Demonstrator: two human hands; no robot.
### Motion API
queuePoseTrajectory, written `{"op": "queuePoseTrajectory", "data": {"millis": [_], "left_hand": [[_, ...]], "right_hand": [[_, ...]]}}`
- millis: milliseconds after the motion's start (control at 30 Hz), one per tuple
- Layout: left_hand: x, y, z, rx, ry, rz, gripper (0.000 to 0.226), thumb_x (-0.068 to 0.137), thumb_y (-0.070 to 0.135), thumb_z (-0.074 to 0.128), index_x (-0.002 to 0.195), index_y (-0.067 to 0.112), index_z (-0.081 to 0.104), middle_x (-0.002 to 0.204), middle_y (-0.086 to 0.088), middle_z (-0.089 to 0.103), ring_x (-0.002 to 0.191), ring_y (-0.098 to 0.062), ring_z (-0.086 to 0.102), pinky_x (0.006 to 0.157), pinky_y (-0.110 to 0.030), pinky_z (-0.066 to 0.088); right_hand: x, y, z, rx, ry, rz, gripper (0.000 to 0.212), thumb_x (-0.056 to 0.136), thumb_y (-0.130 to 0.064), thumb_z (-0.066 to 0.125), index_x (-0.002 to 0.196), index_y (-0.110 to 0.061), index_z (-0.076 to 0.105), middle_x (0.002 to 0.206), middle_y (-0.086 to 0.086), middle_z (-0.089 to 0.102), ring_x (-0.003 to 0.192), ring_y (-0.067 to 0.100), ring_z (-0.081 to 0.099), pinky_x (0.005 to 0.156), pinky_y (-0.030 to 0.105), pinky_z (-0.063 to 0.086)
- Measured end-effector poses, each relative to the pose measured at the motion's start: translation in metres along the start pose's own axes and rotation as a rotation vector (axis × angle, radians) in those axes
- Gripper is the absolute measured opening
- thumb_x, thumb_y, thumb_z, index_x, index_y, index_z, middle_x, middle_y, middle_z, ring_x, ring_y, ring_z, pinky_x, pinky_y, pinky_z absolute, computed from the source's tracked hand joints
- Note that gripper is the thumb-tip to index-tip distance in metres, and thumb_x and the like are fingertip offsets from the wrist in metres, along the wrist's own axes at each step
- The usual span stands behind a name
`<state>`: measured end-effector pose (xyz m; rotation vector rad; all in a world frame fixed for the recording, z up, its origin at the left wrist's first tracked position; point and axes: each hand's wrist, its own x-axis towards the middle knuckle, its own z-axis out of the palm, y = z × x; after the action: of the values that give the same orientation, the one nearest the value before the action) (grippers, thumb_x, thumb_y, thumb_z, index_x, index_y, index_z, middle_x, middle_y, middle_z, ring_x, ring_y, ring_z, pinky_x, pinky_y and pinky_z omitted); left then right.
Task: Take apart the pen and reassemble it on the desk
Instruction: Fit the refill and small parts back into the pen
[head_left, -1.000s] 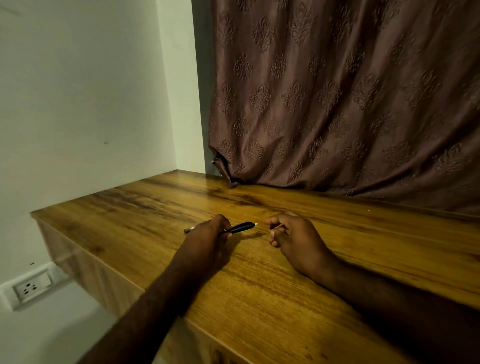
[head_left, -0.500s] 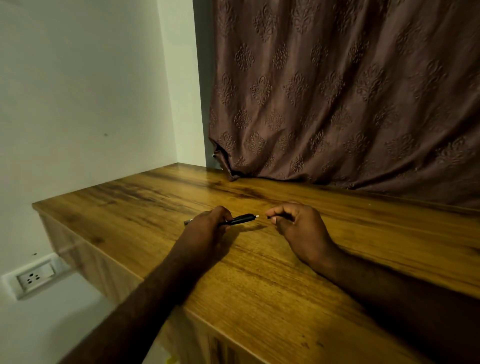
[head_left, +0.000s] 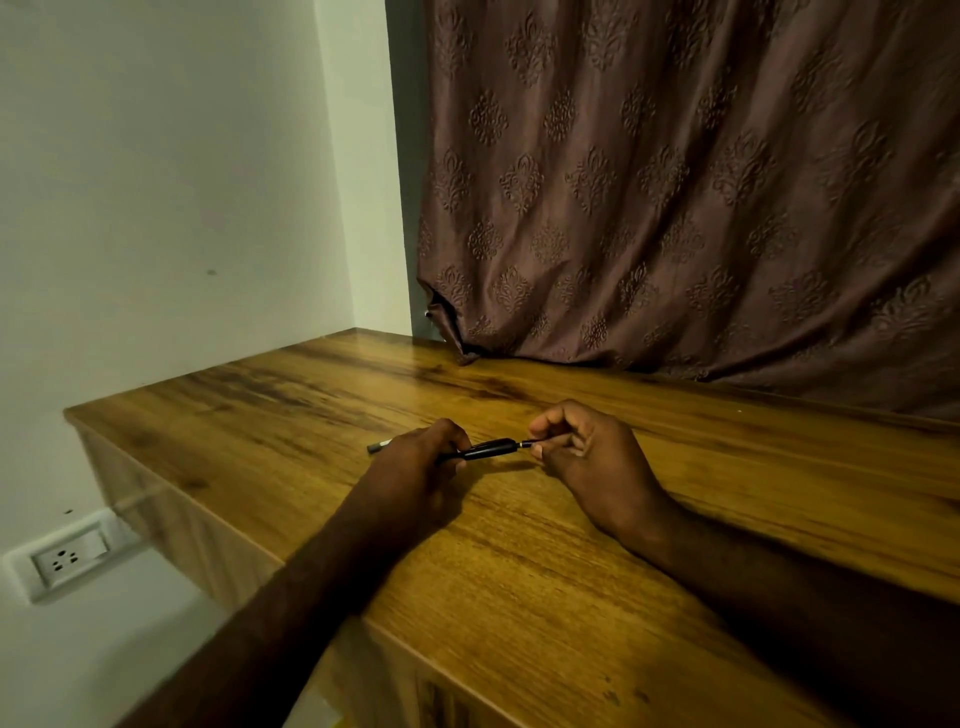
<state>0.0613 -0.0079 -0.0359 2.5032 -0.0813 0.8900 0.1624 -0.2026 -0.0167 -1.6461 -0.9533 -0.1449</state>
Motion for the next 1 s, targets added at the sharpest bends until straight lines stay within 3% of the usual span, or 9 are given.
{"op": "queuePoseTrajectory", "data": {"millis": [167, 367, 600, 767, 900, 1000], "left_hand": [[0.000, 0.005, -0.002, -0.006, -0.002, -0.007, 0.022, 0.080, 0.052, 0.044, 0.094, 0.038, 0.053, 0.075, 0.013, 0.066, 0.067, -0.005, 0.061, 0.056, -0.032, 0.051], [-0.001, 0.010, -0.003, 0.000, -0.015, 0.001, 0.024, 0.083, 0.047, 0.048, 0.097, 0.030, 0.057, 0.079, 0.011, 0.066, 0.069, -0.005, 0.060, 0.060, -0.035, 0.052], [-0.002, 0.014, -0.005, 0.009, -0.035, 0.012, 0.014, 0.086, 0.030, 0.056, 0.098, 0.023, 0.059, 0.079, 0.008, 0.066, 0.070, -0.008, 0.059, 0.060, -0.030, 0.048], [-0.003, 0.017, -0.006, -0.048, 0.008, -0.006, 0.027, 0.083, 0.050, 0.046, 0.095, 0.029, 0.057, 0.073, 0.010, 0.067, 0.063, -0.004, 0.060, 0.054, -0.030, 0.049], [-0.002, 0.012, -0.004, -0.053, 0.022, 0.003, 0.025, 0.083, 0.052, 0.045, 0.094, 0.032, 0.056, 0.072, 0.009, 0.066, 0.063, -0.006, 0.060, 0.055, -0.034, 0.050], [-0.003, 0.010, -0.003, -0.057, 0.027, 0.010, 0.024, 0.084, 0.053, 0.045, 0.095, 0.034, 0.056, 0.076, 0.012, 0.067, 0.067, -0.004, 0.061, 0.058, -0.035, 0.051]], "right_hand": [[0.001, 0.001, 0.000, 0.009, -0.011, -0.016, 0.030, 0.083, -0.001, 0.067, 0.083, -0.031, 0.062, 0.082, -0.005, 0.067, 0.077, 0.014, 0.067, 0.071, 0.037, 0.057], [0.000, 0.002, 0.001, -0.012, -0.054, -0.039, 0.029, 0.086, -0.004, 0.063, 0.086, -0.033, 0.060, 0.083, -0.003, 0.066, 0.067, 0.006, 0.063, 0.059, 0.020, 0.051], [0.001, 0.006, 0.002, 0.017, -0.098, 0.013, 0.011, 0.095, -0.017, 0.055, 0.094, -0.028, 0.057, 0.075, 0.002, 0.065, 0.047, 0.015, 0.059, 0.042, 0.024, 0.045], [0.002, 0.008, 0.001, 0.090, -0.101, 0.092, 0.007, 0.092, -0.023, 0.061, 0.096, -0.029, 0.059, 0.086, -0.002, 0.064, 0.049, 0.016, 0.060, 0.041, 0.025, 0.044], [0.003, 0.009, -0.001, 0.082, -0.149, 0.104, 0.009, 0.092, -0.011, 0.058, 0.090, -0.019, 0.062, 0.073, -0.004, 0.068, 0.044, 0.013, 0.056, 0.038, 0.021, 0.040], [0.002, 0.006, 0.000, 0.087, -0.169, 0.107, 0.013, 0.096, -0.015, 0.054, 0.085, -0.014, 0.061, 0.073, 0.000, 0.071, 0.042, 0.011, 0.053, 0.039, 0.018, 0.039]]}}
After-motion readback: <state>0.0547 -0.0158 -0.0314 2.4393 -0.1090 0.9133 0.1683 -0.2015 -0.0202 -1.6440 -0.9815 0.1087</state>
